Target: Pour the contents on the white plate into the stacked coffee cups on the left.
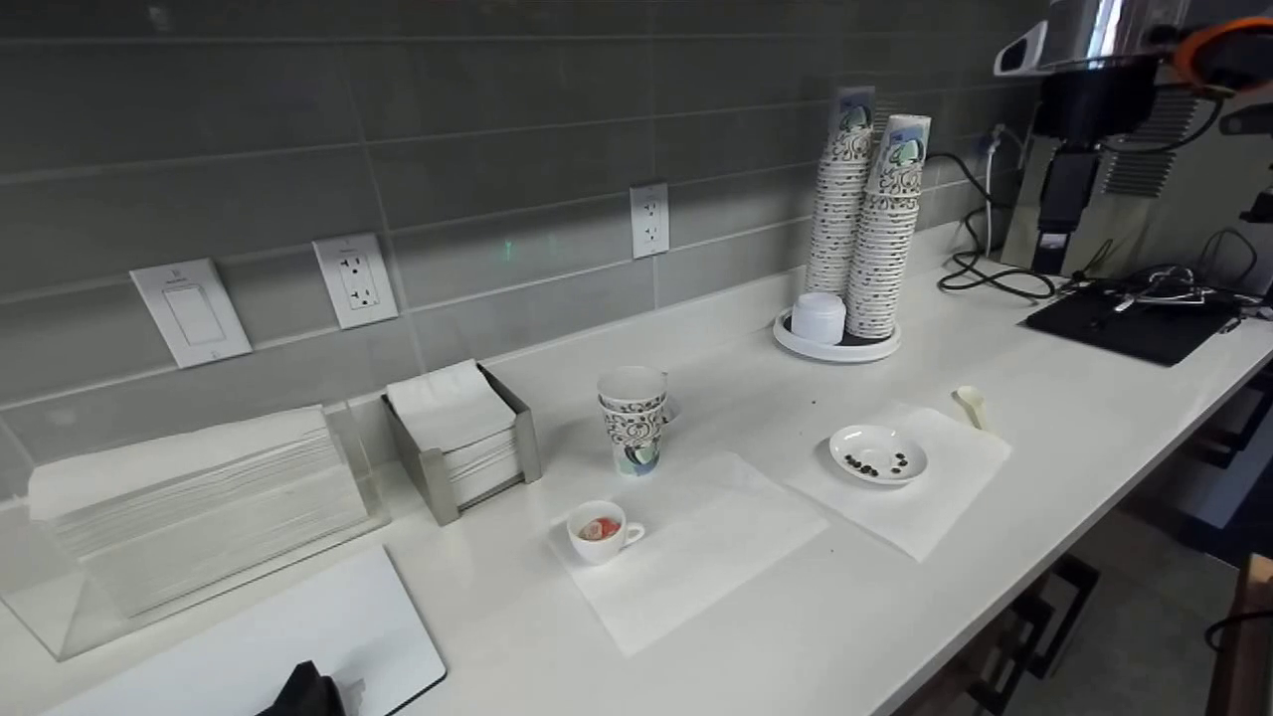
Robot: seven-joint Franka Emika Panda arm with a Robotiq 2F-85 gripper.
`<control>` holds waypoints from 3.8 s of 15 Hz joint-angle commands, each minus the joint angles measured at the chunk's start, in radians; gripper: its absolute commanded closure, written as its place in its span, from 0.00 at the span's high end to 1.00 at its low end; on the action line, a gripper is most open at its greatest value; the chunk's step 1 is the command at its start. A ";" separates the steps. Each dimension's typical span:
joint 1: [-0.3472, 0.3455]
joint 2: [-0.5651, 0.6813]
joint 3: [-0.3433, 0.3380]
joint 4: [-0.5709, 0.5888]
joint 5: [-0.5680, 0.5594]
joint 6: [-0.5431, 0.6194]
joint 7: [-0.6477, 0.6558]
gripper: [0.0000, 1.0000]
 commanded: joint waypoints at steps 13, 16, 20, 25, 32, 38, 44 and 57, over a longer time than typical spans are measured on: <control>-0.062 0.350 -0.090 0.032 0.169 0.178 -0.310 1.00; -0.062 0.350 -0.090 0.035 0.169 0.176 -0.311 1.00; -0.062 0.350 -0.090 0.035 0.170 0.176 -0.312 1.00; -0.064 0.437 -0.080 0.035 0.244 0.238 -0.328 1.00; -0.094 0.571 -0.062 0.052 0.417 0.348 -0.483 1.00; -0.150 0.678 -0.020 0.085 0.558 0.375 -0.643 1.00; -0.196 0.766 0.037 0.130 0.607 0.374 -0.689 0.96; -0.278 0.856 0.095 0.212 0.646 0.343 -0.690 0.54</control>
